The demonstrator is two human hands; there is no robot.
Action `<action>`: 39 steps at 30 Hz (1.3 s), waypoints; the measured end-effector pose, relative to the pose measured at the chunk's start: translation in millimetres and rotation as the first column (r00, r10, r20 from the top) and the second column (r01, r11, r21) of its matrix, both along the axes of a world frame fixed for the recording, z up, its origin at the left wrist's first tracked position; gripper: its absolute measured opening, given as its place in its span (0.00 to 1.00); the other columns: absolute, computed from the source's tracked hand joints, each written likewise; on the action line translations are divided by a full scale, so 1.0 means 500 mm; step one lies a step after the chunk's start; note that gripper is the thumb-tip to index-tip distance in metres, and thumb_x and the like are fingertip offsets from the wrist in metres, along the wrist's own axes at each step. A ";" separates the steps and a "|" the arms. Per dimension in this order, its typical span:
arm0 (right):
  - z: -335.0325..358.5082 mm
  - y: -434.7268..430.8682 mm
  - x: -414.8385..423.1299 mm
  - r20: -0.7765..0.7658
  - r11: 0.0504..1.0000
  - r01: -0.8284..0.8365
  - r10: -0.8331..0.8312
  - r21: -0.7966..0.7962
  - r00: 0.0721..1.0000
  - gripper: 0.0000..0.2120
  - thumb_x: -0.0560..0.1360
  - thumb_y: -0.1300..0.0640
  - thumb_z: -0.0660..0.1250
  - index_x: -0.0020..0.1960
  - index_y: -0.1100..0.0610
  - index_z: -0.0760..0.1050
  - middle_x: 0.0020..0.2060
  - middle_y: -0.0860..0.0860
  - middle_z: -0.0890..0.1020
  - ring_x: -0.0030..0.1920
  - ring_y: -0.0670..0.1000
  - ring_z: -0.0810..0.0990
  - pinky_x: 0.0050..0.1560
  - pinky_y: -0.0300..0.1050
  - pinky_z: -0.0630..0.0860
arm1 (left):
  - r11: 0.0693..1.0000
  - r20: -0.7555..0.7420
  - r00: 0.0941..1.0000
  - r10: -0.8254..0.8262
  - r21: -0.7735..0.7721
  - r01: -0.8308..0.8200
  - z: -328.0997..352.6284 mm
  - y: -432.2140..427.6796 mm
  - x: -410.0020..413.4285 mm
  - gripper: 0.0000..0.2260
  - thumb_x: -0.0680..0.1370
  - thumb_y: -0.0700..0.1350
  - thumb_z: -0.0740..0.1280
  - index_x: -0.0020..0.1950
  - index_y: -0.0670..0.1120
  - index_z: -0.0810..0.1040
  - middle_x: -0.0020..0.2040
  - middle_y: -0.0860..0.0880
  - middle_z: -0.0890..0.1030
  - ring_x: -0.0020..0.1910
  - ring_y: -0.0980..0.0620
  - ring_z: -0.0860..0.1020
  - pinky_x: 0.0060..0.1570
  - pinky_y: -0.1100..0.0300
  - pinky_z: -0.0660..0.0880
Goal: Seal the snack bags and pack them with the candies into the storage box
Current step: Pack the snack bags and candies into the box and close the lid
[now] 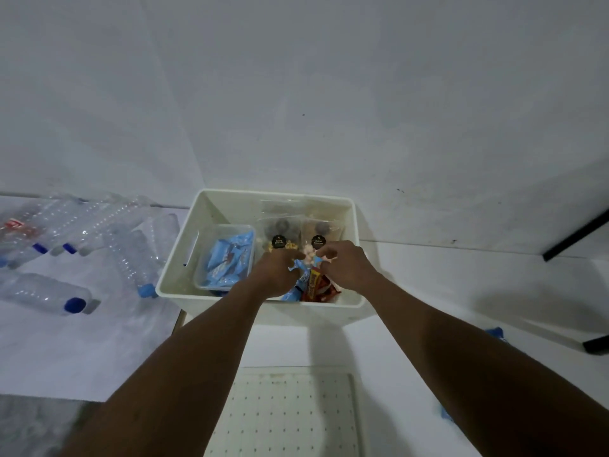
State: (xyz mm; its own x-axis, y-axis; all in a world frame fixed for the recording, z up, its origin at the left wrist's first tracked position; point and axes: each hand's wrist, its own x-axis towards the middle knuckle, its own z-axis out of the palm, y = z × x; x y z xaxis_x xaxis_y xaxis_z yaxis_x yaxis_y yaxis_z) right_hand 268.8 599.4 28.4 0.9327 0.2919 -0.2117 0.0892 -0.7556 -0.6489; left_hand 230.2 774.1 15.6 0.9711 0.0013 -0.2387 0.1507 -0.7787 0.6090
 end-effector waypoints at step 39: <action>-0.382 -0.876 -0.381 0.299 0.902 0.102 0.032 -0.420 0.954 0.35 0.77 0.35 0.51 0.78 0.53 0.59 0.78 0.58 0.59 0.79 0.58 0.55 0.73 0.68 0.55 | 0.839 -0.017 0.913 -0.408 0.388 0.382 -0.328 -0.750 -0.256 0.52 0.60 0.82 0.59 0.79 0.65 0.47 0.82 0.48 0.38 0.78 0.33 0.37 0.72 0.30 0.48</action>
